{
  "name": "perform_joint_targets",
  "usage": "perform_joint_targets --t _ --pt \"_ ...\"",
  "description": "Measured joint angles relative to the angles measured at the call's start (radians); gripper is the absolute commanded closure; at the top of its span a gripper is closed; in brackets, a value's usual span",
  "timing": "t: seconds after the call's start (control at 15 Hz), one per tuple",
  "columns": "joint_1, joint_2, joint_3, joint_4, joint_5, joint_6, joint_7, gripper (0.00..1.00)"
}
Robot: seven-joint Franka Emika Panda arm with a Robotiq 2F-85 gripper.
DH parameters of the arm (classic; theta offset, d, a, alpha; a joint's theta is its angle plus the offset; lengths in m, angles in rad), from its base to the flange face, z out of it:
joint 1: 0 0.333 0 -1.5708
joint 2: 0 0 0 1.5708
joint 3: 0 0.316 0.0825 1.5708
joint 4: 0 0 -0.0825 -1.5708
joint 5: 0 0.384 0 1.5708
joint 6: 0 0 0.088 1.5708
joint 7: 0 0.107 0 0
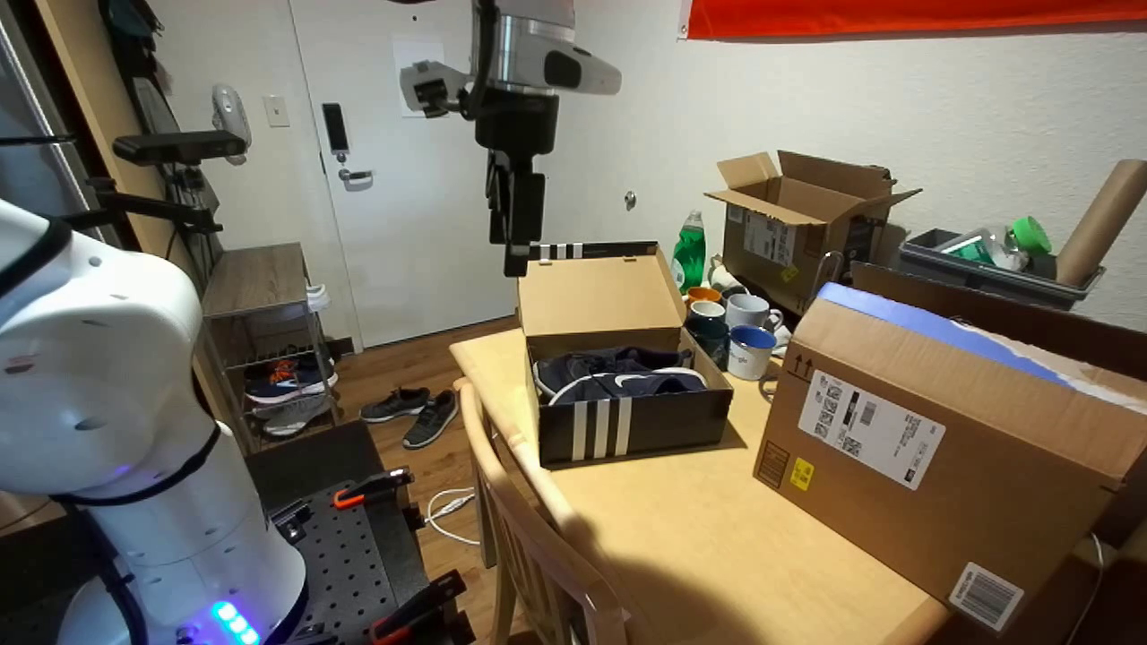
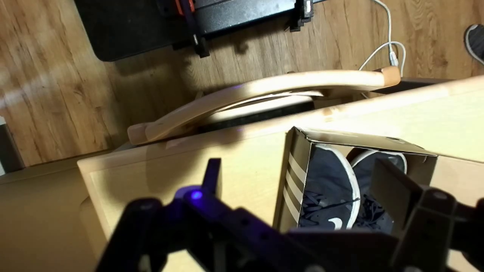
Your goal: Remove the shoes from the box
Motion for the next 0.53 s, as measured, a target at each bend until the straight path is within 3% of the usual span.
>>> perform_joint_targets --t 0.53 --pt "0.012 0.076 0.014 0.093 0.000 0.000 0.000 0.00"
